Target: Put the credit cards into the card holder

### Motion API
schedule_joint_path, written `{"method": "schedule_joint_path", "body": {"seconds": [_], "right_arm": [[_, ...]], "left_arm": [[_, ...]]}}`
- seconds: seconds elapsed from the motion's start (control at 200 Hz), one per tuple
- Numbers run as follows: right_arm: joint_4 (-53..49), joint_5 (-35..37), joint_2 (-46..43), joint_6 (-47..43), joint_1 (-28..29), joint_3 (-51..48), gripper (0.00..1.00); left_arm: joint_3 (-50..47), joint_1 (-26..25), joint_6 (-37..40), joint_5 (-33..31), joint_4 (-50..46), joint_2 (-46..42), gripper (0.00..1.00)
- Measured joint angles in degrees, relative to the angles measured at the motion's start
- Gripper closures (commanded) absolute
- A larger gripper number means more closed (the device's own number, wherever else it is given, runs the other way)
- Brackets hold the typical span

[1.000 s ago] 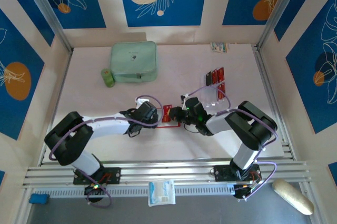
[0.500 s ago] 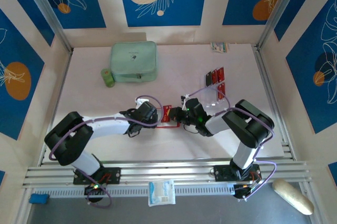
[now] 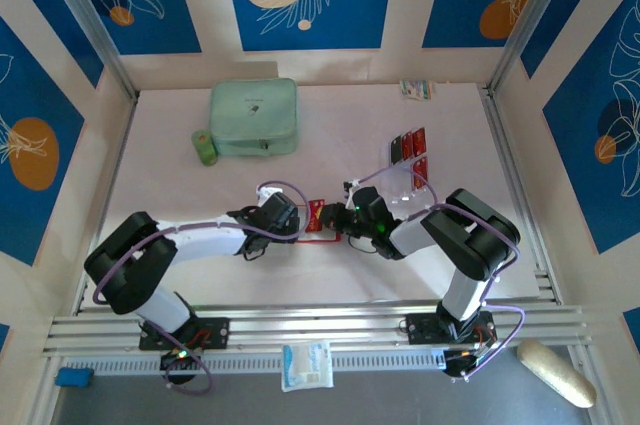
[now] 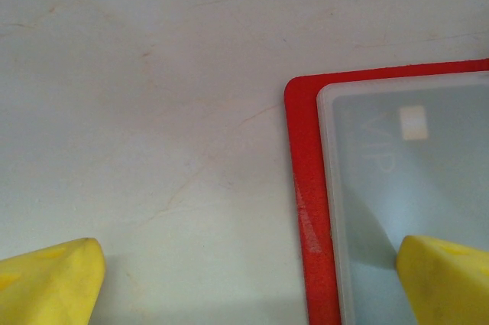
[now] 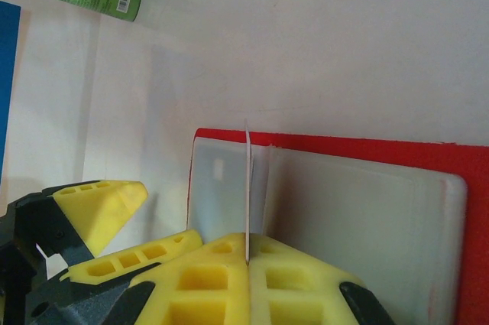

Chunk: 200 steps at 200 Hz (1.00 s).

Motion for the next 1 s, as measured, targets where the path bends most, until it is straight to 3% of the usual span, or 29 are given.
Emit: {"method": "schedule_joint_path", "body": {"seconds": [1.0], "right_arm": [[0.57,-0.66,0.0,1.46,0.0,0.0,1.0]], "left_arm": [[-0.44,0.0,-0.24,0.0,0.7,-0.09,0.02]]}}
